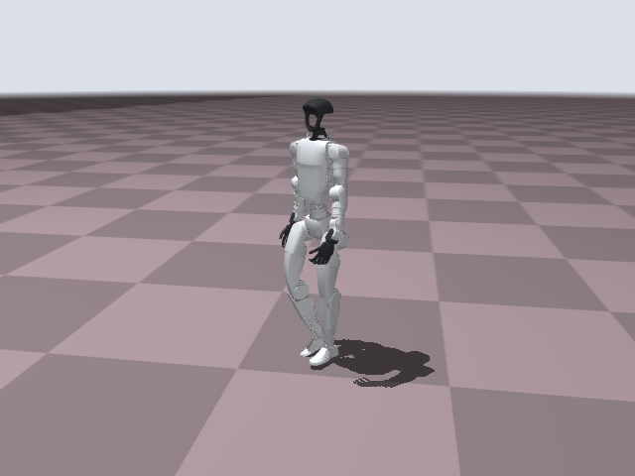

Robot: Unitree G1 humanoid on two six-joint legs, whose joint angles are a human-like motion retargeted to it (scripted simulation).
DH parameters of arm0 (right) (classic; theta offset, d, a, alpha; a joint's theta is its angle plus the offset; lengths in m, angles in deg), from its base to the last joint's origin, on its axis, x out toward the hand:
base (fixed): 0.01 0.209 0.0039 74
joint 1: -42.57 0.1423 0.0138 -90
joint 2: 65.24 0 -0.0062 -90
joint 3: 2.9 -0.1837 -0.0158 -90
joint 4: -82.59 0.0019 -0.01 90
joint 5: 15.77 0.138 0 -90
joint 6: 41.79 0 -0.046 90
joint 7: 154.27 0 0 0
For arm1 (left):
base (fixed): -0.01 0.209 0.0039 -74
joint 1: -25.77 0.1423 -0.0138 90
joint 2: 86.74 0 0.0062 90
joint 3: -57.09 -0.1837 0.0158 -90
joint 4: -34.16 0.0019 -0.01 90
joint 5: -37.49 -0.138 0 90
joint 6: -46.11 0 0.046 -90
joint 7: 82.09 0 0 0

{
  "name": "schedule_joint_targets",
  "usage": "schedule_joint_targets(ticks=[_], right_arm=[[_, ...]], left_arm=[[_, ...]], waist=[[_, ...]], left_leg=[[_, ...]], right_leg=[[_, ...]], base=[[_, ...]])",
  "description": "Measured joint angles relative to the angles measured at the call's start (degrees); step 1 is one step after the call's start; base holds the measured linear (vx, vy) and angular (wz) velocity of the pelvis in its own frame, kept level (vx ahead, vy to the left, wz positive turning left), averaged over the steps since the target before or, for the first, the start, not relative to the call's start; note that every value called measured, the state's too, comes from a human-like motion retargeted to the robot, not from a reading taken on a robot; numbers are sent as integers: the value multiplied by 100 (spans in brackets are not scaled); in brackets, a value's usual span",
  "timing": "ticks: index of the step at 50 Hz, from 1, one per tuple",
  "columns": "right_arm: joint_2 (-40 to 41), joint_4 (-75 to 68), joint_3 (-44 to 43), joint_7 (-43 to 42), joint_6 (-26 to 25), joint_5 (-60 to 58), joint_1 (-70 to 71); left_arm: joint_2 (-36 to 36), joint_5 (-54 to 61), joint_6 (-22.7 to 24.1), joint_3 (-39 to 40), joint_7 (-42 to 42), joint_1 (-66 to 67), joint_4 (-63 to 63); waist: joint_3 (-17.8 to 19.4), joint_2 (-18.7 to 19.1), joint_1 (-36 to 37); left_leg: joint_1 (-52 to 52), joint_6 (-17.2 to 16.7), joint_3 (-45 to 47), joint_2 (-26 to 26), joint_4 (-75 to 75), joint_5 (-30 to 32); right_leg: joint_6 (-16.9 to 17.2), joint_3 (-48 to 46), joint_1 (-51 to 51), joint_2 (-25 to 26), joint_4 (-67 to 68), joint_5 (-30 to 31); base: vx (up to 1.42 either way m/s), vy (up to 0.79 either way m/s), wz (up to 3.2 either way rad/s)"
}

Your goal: Kungfu

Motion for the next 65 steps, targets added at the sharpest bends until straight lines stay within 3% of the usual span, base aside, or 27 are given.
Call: schedule_joint_targets(ticks=[6,10,15,17,18,20,22,23,25,28,30,31,36,38,43,47,50,57,62,65], right_arm=[[-1,-188,-263,-143,-17,581,165],[-45,-219,-236,-56,24,694,114],[-114,-354,-22,-117,47,425,164],[-119,-327,73,-191,70,320,200],[-119,-286,115,-216,94,296,206],[-111,-194,183,-276,113,311,205],[-92,-191,135,-263,87,280,188],[-79,-235,17,-184,27,213,186],[-79,-307,-392,174,-215,-1,268],[-327,-129,-492,362,-813,-46,584],[-543,17,-365,374,-987,104,805],[-623,93,-382,370,-958,151,869],[-978,523,-633,607,-847,327,718],[-1156,597,-660,752,-969,431,712],[-1467,343,-883,630,-1446,174,1053],[-1511,196,-740,738,-1653,127,1197],[-1471,356,-472,1031,-1714,96,1244],[-1222,973,33,1348,-1273,-507,1137],[-1067,1112,112,896,-781,-1059,1040],[-912,1107,-32,459,-665,-1307,956]], left_arm=[[-166,-1175,653,-585,152,-733,-342],[-108,-1880,795,-693,588,-856,-152],[-65,-1872,781,-390,1048,-357,355],[-102,-1600,658,-226,1154,-107,672],[-143,-1462,547,-147,1171,0,851],[-307,-1287,207,53,1092,220,1199],[-514,-1290,-392,310,1007,452,1558],[-606,-1361,-809,466,1004,554,1730],[-685,-1390,-1560,817,1139,744,1978],[-522,-359,-1114,1062,1390,1034,2258],[-429,335,-685,1062,1139,1266,2272],[-391,563,-707,999,1033,1346,2216],[-129,724,-596,936,1369,1519,1978],[-65,902,-501,649,1476,1374,1920],[255,784,-289,201,1550,1012,1489],[164,200,-152,-301,1836,844,1233],[31,-325,-130,-593,1898,685,1030],[-86,-815,30,-965,1669,340,637],[-116,-1150,76,-975,1420,-70,575],[-93,-1403,52,-822,1320,-313,623]], waist=[[301,-85,-369],[429,-71,-518],[326,-113,-335],[316,-144,-391],[351,-148,-469],[494,-155,-681],[419,-143,-778],[194,-180,-726],[-91,-403,-223],[238,-252,-304],[452,-65,-587],[486,0,-689],[279,106,-672],[335,168,-568],[626,345,-481],[545,251,-418],[569,228,-453],[681,316,-317],[711,336,-320],[750,407,-573]], left_leg=[[550,-18,-867,-217,135,-282],[879,-103,-1386,-144,224,-496],[990,-261,-1655,15,350,-753],[1003,-320,-1758,48,419,-824],[1035,-357,-1873,72,460,-850],[1192,-449,-2214,143,524,-842],[1192,-519,-2441,283,622,-660],[1003,-526,-2442,331,718,-491],[693,-563,-1901,485,827,-5],[605,-848,-1230,825,946,686],[589,-945,-733,1003,910,967],[578,-956,-432,1083,833,1061],[482,-722,998,1303,395,1248],[500,-893,1262,1369,208,1256],[614,-1245,633,1325,131,1050],[772,-1109,1145,1399,252,998],[823,-1032,997,1401,443,1047],[940,-1393,423,1248,306,602],[1040,-1277,991,1142,-20,-320],[938,-1128,884,1038,-111,-408]], right_leg=[[-1055,997,-358,-539,-1668,526],[-1229,1058,-439,-906,-2586,939],[-1425,1160,-705,-1034,-2737,749],[-1284,1135,-710,-1114,-2497,571],[-1054,1109,-634,-1171,-2407,481],[-676,802,-277,-1269,-2450,885],[-858,356,-44,-1206,-2616,929],[-920,85,-118,-1170,-2584,793],[-735,238,-470,-1282,-2305,538],[-826,-119,-159,-1204,-2389,391],[-864,-416,91,-1164,-2499,306],[-869,-560,152,-1169,-2523,253],[-899,-1103,251,-1184,-2631,16],[-925,-1263,316,-1116,-2656,-62],[-964,-1504,542,-1016,-2671,-152],[-984,-1520,484,-1106,-2632,-161],[-979,-1518,477,-1147,-2619,-144],[-912,-1241,293,-1081,-2480,11],[-883,-1107,39,-1178,-2429,170],[-1002,-1349,-43,-1322,-2396,33]], base=[[43,-21,185],[44,-37,171],[46,-53,80],[42,-63,108],[33,-57,157],[33,-64,187],[48,-104,165],[35,-90,87],[17,-67,-6],[0,-43,60],[-9,-37,129],[-8,-33,143],[4,-25,121],[-14,-11,89],[-15,3,47],[-6,8,20],[-11,14,17],[-14,32,-27],[-23,47,-15],[-22,45,21]])
